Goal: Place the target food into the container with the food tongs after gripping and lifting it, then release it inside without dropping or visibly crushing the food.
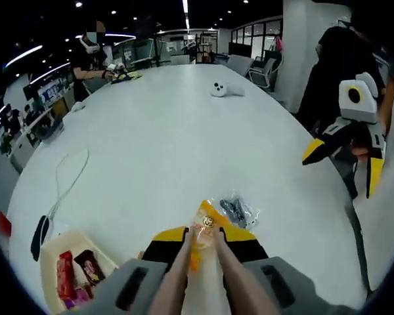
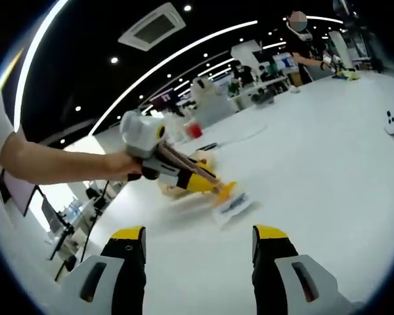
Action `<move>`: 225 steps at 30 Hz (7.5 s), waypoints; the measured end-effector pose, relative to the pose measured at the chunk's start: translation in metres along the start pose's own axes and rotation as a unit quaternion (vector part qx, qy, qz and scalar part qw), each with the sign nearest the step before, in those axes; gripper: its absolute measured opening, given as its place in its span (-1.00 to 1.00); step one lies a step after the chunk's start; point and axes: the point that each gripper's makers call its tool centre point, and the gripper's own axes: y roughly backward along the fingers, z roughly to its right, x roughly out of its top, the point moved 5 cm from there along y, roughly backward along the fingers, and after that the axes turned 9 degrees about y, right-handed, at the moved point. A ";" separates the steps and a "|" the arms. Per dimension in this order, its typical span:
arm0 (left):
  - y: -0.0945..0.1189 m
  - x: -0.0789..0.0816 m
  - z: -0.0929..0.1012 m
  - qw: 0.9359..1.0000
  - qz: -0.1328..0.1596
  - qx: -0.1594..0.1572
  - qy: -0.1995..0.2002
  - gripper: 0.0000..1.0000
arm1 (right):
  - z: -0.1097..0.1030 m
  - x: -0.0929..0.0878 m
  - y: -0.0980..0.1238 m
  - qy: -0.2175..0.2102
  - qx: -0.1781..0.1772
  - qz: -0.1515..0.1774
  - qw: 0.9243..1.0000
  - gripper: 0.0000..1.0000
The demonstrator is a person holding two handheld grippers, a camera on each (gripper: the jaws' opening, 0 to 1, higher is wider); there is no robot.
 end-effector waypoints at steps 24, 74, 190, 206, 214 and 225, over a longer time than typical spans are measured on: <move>0.034 0.005 0.008 0.990 0.091 0.033 0.106 -0.65 | -0.009 0.000 0.016 0.010 0.002 0.005 1.000 0.32; 0.177 0.058 -0.046 0.934 0.247 0.214 0.144 -0.64 | -0.039 0.016 0.028 0.044 0.030 0.037 0.998 0.30; 0.250 0.041 -0.017 0.885 0.293 0.252 0.260 -0.53 | -0.042 0.027 0.038 0.086 0.043 0.037 0.995 0.28; 0.241 0.025 -0.018 0.879 0.296 0.276 0.252 -0.53 | -0.054 0.027 0.033 0.103 0.072 0.009 0.992 0.29; 0.219 0.025 -0.010 0.877 0.304 0.266 0.260 -0.53 | -0.054 0.028 0.027 0.104 0.079 0.000 0.991 0.30; 0.180 0.023 0.005 0.867 0.322 0.247 0.289 -0.53 | -0.039 0.021 0.028 0.103 0.056 -0.014 0.993 0.29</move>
